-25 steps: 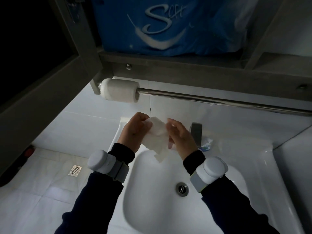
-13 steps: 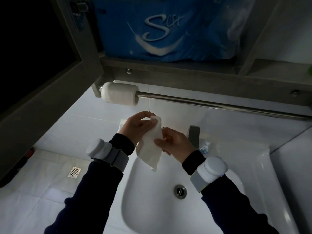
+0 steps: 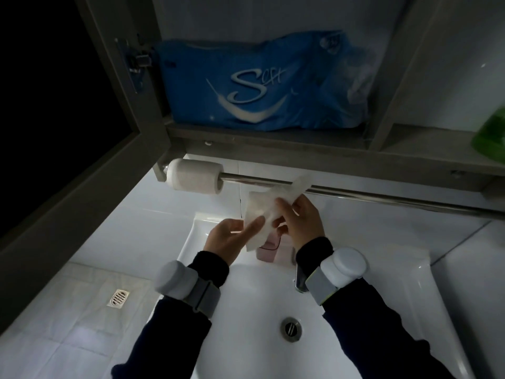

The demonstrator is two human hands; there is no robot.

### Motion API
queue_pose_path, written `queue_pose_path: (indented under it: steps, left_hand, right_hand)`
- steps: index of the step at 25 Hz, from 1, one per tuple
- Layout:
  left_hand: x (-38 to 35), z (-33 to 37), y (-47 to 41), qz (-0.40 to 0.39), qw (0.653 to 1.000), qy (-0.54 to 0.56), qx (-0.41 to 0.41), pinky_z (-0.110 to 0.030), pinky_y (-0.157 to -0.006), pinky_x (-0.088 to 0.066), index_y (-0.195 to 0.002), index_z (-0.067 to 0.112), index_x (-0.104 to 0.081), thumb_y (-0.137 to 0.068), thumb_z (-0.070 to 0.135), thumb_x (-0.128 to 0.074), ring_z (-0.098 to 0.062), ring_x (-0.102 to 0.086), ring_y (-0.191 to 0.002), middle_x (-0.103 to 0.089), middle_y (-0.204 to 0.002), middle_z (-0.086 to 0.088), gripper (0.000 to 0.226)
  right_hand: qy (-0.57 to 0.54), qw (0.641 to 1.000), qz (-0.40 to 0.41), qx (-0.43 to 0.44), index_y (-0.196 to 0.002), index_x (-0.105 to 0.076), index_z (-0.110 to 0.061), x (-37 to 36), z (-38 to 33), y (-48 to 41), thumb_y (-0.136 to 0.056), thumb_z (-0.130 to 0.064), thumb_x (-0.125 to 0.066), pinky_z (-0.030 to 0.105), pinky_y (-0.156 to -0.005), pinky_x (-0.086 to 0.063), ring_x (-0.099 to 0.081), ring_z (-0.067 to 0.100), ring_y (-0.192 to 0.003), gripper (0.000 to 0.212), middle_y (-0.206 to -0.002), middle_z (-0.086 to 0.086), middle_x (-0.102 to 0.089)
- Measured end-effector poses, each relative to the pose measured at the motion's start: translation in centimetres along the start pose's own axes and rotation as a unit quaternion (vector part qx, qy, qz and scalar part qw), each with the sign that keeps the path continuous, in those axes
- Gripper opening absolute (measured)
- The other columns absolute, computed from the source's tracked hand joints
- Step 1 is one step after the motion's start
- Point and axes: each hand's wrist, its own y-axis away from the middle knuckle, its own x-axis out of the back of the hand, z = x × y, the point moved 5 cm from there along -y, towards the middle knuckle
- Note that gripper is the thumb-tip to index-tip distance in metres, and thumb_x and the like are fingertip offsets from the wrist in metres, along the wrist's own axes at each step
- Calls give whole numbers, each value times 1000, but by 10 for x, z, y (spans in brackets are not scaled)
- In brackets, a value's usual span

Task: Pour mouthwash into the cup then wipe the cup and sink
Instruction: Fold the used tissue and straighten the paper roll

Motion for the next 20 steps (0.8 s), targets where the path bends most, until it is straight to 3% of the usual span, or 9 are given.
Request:
queue_pose_path:
  steps: [2, 4, 8, 11, 14, 16, 20]
  left_hand:
    - [6, 19, -3, 63, 995, 4, -81, -17, -66, -46, -72, 15, -66, -75, 26, -72, 3, -59, -64, -67, -72, -1, 12]
    - [11, 36, -10, 89, 986, 40, -133, -8, -60, -44, -78, 11, -62, -79, 11, -66, 8, -56, -56, -63, -71, -2, 4]
    - [19, 59, -37, 142, 976, 70, -147, -28, -64, -45, -78, 18, -55, -78, 19, -63, -13, -54, -64, -57, -73, -5, 8]
    - [19, 71, -50, 188, 969, 30, -160, -22, -59, -41, -85, 22, -48, -79, 6, -58, -3, -50, -56, -56, -68, -3, 20]
    - [12, 75, -60, 175, 963, 0, -202, -27, -63, -43, -85, 32, -56, -75, 7, -50, -20, -55, -66, -64, -73, -16, 27]
    - [10, 74, -64, 163, 961, -33, -222, -27, -69, -43, -92, 28, -65, -75, 9, -48, -21, -55, -75, -62, -81, -4, 30]
    - [4, 82, -64, 134, 958, -45, -249, -24, -52, -32, -97, 29, -65, -77, 8, -49, -13, -36, -51, -43, -59, -8, 32]
  right_hand:
    - [0, 1000, -3, -1, -89, -53, -12, -2, -6, -3, -87, -14, -54, 20, -37, -43, -54, 9, -39, 3, -78, 3, -61]
    - [-5, 1000, 6, 1, -85, -50, -9, -2, -14, -7, -86, -14, -57, 19, -34, -41, -50, 7, -34, 9, -73, 5, -58]
    - [-8, 999, 32, 28, -74, -42, -13, 0, -35, -21, -82, -16, -64, 17, -32, -36, -46, 4, -31, 23, -55, 7, -52]
    - [-18, 997, 55, 47, -77, -41, -17, 7, -38, -32, -82, -4, -60, 16, -35, -42, -52, 2, -37, 23, -57, 7, -52]
    - [38, 996, 62, 44, -90, -54, -10, 16, -34, -39, -83, 4, -52, 14, -38, -44, -54, -1, -40, 16, -70, 6, -53]
    - [71, 995, 58, 36, -99, -61, -8, 19, -33, -39, -84, 3, -50, 12, -37, -44, -53, -2, -38, 22, -86, 8, -53]
    - [90, 993, 70, 42, -108, -61, -11, 24, -39, -39, -85, -1, -50, 11, -36, -41, -51, 0, -33, 27, -101, 8, -56]
